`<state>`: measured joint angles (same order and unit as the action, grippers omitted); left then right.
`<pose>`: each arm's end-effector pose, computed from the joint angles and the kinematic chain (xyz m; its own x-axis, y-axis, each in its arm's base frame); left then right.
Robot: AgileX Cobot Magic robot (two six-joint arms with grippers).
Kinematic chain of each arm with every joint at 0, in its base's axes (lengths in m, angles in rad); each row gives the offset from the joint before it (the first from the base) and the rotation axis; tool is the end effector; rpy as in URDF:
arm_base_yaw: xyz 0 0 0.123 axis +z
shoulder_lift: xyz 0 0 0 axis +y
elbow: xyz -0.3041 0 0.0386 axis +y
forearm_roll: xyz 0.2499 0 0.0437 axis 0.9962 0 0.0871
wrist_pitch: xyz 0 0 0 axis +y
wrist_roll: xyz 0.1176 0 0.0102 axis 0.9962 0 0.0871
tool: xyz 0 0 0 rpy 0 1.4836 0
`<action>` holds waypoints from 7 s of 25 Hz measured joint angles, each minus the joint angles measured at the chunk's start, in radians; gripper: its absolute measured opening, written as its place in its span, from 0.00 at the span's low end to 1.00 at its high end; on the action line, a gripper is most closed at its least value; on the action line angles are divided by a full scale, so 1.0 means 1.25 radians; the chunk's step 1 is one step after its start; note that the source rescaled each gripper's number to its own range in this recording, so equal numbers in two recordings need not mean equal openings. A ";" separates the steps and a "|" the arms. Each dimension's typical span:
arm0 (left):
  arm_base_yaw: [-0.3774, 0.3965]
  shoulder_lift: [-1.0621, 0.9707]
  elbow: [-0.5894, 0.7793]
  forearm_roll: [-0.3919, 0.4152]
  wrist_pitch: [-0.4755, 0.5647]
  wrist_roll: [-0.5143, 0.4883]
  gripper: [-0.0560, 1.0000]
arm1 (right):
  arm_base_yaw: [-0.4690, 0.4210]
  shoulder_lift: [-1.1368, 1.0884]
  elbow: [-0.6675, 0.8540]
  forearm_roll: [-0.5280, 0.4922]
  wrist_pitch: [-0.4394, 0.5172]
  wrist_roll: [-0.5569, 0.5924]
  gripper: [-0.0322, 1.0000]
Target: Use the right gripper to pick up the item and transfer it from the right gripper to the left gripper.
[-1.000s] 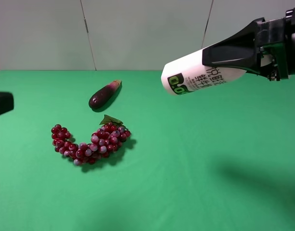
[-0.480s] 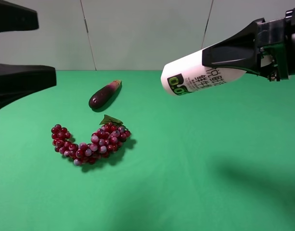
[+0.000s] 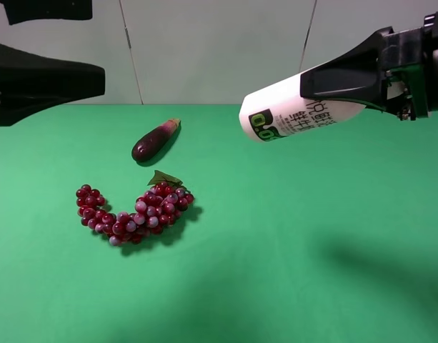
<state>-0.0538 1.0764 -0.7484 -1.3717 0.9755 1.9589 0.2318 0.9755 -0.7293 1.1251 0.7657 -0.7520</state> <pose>0.1945 -0.1065 0.3353 0.1188 0.3853 -0.9151 0.8793 0.3872 0.2772 0.1707 0.1162 0.3296 -0.6578 0.0303 -0.7526 -0.5605 0.6477 0.5160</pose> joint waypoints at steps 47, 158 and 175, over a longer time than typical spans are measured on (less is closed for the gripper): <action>-0.400 0.367 -0.169 -0.189 -0.258 0.280 0.98 | 0.000 0.135 -0.114 0.039 -0.008 -0.016 0.12; -0.443 0.516 -0.276 -0.262 -0.303 0.300 0.05 | 0.000 0.037 -0.121 0.006 -0.129 -0.010 1.00; -0.442 0.516 -0.276 -0.262 -0.306 0.298 0.05 | 0.003 -0.189 -0.121 -0.954 -0.040 0.727 1.00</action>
<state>-0.6063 1.7219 -1.0938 -1.6992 0.5931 2.3316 0.2350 0.7398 -0.8802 -0.0678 0.7152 0.1571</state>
